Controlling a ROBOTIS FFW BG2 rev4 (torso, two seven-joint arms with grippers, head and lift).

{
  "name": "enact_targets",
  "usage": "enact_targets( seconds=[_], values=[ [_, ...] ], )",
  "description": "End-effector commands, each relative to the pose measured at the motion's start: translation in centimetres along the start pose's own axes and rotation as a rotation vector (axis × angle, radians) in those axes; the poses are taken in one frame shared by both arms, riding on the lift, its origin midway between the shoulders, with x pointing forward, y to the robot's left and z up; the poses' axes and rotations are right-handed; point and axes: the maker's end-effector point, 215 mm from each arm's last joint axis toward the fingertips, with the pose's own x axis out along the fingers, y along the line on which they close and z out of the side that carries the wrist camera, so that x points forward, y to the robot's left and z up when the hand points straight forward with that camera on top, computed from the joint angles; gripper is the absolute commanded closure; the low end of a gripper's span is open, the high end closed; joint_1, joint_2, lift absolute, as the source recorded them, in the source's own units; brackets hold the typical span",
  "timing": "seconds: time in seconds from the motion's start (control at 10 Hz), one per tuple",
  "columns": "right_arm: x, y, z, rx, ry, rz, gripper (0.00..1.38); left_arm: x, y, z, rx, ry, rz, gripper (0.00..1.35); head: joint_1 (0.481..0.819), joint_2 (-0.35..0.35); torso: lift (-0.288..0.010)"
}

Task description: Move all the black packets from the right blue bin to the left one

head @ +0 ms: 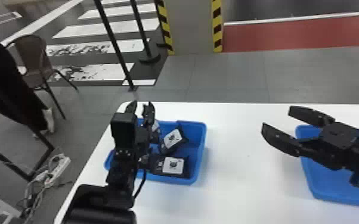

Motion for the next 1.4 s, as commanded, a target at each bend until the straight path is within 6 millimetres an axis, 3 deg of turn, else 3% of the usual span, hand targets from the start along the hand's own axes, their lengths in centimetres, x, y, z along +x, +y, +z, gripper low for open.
enact_targets(
  seconds=[0.0, 0.1, 0.3, 0.4, 0.5, 0.7, 0.8, 1.0, 1.2, 1.3],
  values=[
    [-0.6, -0.8, -0.1, -0.002, 0.002, -0.023, 0.06, -0.6, 0.0, 3.0, -0.069, -0.129, -0.003, 0.09, 0.695, 0.257, -0.11],
    [-1.2, -1.4, -0.3, 0.0, 0.003, -0.049, 0.06, -2.0, 0.6, 6.8, -0.132, -0.295, 0.021, 0.0, 0.695, 0.243, -0.11],
    [-3.8, -2.7, 0.7, -0.062, -0.04, -0.151, 0.06, -6.4, 1.1, 12.4, -0.296, -0.535, 0.025, 0.01, 0.679, 0.219, -0.11],
    [-6.1, -3.7, 1.1, -0.098, -0.081, -0.259, 0.06, -9.1, 1.2, 14.2, -0.328, -0.628, 0.033, 0.01, 0.668, 0.196, -0.11],
    [-9.1, -5.2, 0.6, -0.143, -0.082, -0.379, 0.06, -11.1, 1.1, 14.3, -0.292, -0.662, 0.044, 0.01, 0.665, 0.163, -0.11],
    [-14.0, -5.3, 0.3, -0.181, -0.12, -0.523, 0.06, -14.2, 0.1, 11.5, -0.27, -0.59, 0.02, 0.11, 0.693, 0.108, -0.11],
    [-15.4, -5.1, -0.2, -0.201, -0.127, -0.558, 0.06, -13.8, -0.3, 9.1, -0.212, -0.405, -0.003, 0.12, 0.695, 0.075, -0.11],
    [-16.1, -5.1, -2.6, -0.194, -0.123, -0.567, 0.07, -13.9, -1.8, 4.5, -0.117, -0.03, -0.053, 0.12, 0.695, 0.047, -0.11],
    [-15.9, -5.1, -4.1, -0.174, -0.106, -0.57, 0.07, -15.2, -5.0, 1.9, -0.176, 0.059, -0.14, 0.12, 0.695, 0.036, -0.11],
    [-15.9, -5.0, -4.2, -0.166, -0.108, -0.571, 0.07, -15.4, -4.8, 2.0, -0.181, 0.048, -0.134, 0.11, 0.695, 0.028, -0.11]
  ],
)
